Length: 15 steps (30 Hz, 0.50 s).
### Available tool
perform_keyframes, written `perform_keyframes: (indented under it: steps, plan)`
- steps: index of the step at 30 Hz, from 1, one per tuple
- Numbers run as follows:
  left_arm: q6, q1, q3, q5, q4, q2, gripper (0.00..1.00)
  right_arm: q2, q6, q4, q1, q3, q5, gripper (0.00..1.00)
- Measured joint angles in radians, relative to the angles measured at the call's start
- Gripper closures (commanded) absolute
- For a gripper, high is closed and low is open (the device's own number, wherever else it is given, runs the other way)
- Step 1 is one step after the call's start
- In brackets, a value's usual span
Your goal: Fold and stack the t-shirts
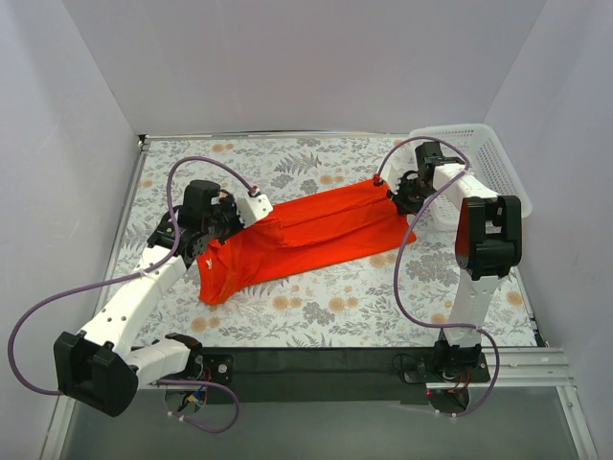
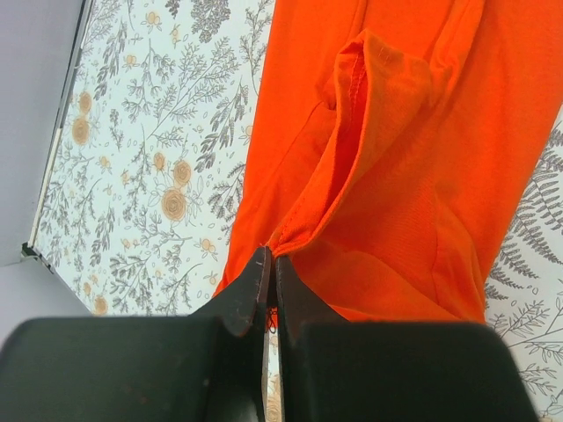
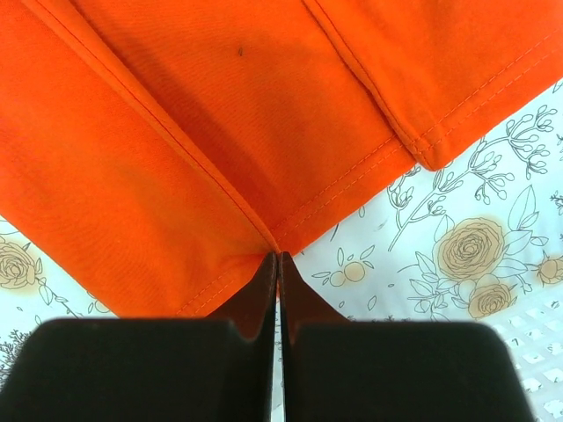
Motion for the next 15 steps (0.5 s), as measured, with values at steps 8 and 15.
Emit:
perform_keyframes:
  steps: [8,15]
  plan:
    - [0.010,0.000,0.000,0.000,0.017,0.009,1.00,0.003,0.039,0.011,0.000,0.000,0.000,0.63]
    - [0.050,0.000,0.000,0.001,0.039,0.034,1.00,-0.010,0.093,0.053,0.000,-0.016,-0.038,0.50]
